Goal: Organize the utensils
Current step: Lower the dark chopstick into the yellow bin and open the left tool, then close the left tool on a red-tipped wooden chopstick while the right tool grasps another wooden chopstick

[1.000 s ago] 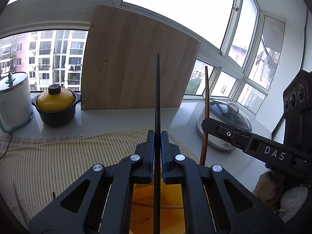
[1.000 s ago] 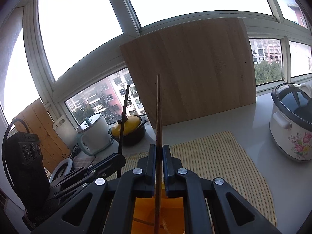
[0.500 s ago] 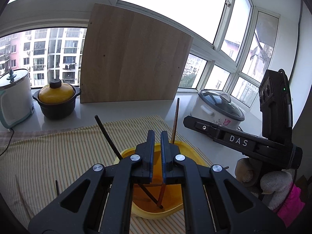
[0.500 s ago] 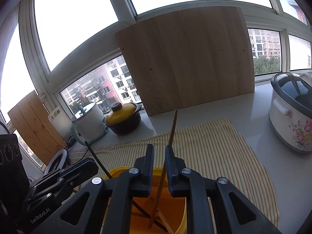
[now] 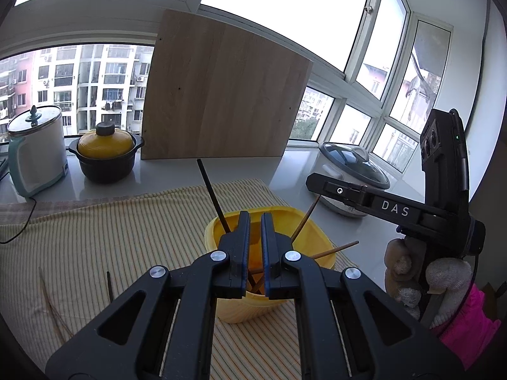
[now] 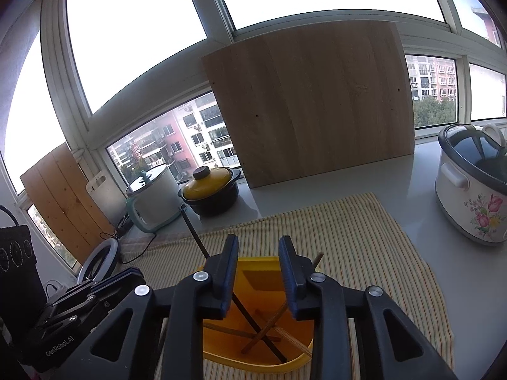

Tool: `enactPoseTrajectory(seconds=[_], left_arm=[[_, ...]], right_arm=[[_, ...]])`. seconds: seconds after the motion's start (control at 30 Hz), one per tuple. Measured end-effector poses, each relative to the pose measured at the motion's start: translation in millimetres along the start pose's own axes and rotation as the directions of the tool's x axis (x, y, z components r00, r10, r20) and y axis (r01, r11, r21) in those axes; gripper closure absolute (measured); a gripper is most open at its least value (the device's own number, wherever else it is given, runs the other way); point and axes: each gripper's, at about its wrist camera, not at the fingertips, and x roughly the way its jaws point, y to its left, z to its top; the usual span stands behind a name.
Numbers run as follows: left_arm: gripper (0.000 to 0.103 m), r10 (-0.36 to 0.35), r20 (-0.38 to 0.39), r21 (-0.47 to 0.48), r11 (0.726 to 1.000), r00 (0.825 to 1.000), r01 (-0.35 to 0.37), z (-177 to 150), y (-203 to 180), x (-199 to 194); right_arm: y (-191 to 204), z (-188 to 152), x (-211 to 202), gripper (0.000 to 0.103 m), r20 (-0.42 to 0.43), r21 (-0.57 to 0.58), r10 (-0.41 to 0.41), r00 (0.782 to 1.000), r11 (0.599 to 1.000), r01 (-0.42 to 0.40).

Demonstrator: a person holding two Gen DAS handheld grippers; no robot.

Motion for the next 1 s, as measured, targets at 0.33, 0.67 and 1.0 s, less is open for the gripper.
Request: enactPoseTrajectory(seconds=[0.33, 0.67, 1.0], left_arm=[[0.088, 0.099, -0.009, -0.051, 0.994, 0.995, -0.1, -18, 54, -49], [0.074, 0.231, -0.064, -0.142, 0.961, 0.971, -0.238, -51, 127, -91], [0.074, 0.28, -0.194, -0.215, 0.923, 0.94, -0.319, -88, 180, -88]], right_arm=[[53, -16, -16, 0.069, -0.019, -0.092, 0.094, 0.995, 0.991, -0.095], [104, -42, -19, 0.069, -0.094, -0.18, 0.192, 0.977, 0.962, -0.206], [140, -82, 24, 0.069, -0.257, -0.199, 0.214, 0.942, 0.943, -0.268]])
